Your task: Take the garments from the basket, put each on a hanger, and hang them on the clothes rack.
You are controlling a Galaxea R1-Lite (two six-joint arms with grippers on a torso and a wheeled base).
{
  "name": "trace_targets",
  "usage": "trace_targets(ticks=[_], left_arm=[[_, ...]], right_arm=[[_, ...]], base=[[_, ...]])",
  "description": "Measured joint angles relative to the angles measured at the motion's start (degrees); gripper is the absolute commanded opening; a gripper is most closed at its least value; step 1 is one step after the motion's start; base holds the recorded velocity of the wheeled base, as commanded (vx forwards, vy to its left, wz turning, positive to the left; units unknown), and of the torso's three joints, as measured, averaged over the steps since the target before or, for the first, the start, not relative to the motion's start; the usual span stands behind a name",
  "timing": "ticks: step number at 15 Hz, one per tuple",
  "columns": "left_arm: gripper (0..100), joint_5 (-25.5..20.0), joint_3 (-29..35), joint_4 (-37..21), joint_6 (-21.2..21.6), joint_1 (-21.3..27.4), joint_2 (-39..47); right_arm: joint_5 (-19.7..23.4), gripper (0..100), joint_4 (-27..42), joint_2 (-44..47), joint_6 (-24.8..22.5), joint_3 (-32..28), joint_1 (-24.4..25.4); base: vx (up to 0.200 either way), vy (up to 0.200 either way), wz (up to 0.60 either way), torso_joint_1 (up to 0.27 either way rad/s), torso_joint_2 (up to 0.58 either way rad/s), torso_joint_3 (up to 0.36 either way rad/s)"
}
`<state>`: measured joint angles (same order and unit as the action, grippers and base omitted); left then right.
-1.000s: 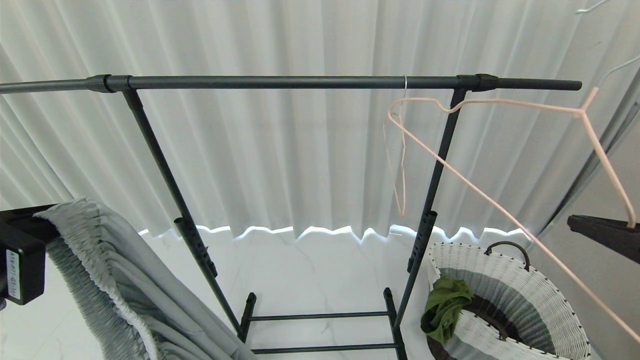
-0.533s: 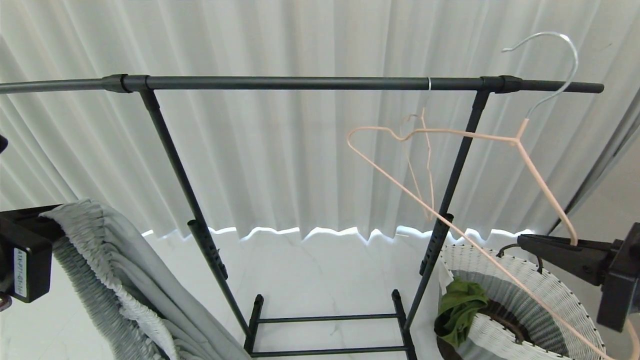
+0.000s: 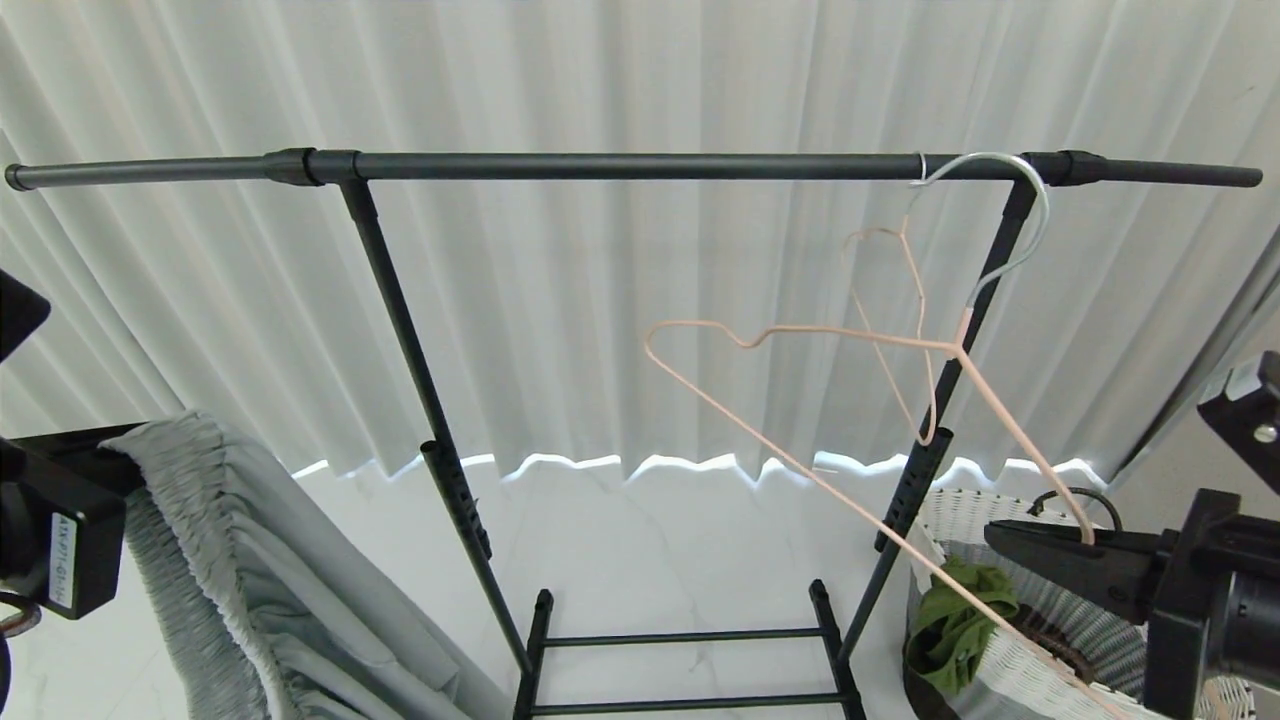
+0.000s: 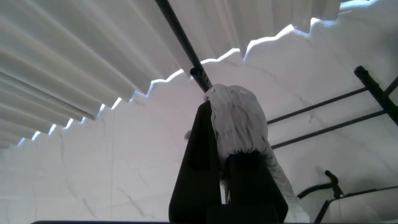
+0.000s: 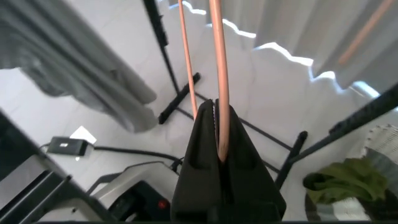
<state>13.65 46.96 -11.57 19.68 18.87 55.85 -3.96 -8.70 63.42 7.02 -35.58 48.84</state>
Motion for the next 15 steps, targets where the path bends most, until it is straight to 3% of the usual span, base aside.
trace_targets(ticks=[3, 6, 9, 11, 15], left_arm=[[0, 0.46, -0.38, -0.09, 1.23, 0.01, 0.24], [0, 3.32, -0.18, -0.09, 2.16, 0.06, 1.84], [0, 4.52, 1.28, 0.09, 0.16, 1.00, 4.49], [0, 6.31, 3.91, 0.30, -5.74, 2.93, 7.46], [0, 17.71, 11.20, 0.44, -19.32, 8.41, 16.40]], right_arm=[[0.06, 0, -0.22, 0.59, 0.85, 1.24, 5.73], [0.11, 0, -5.06, 1.88, 1.07, 3.72, 11.63], [0.09, 0, -7.98, 3.58, 1.12, 5.13, 15.30], [0.09, 0, -9.92, 4.94, 1.07, 5.13, 16.98], [0.11, 0, -12.73, 7.01, 1.13, 4.83, 20.09]], base=[[0.000, 0.000, 0.00, 0.000, 0.00, 0.000], [0.000, 0.000, 0.00, 0.000, 0.00, 0.000], [0.000, 0.000, 0.00, 0.000, 0.00, 0.000], [0.000, 0.000, 0.00, 0.000, 0.00, 0.000], [0.000, 0.000, 0.00, 0.000, 0.00, 0.000]])
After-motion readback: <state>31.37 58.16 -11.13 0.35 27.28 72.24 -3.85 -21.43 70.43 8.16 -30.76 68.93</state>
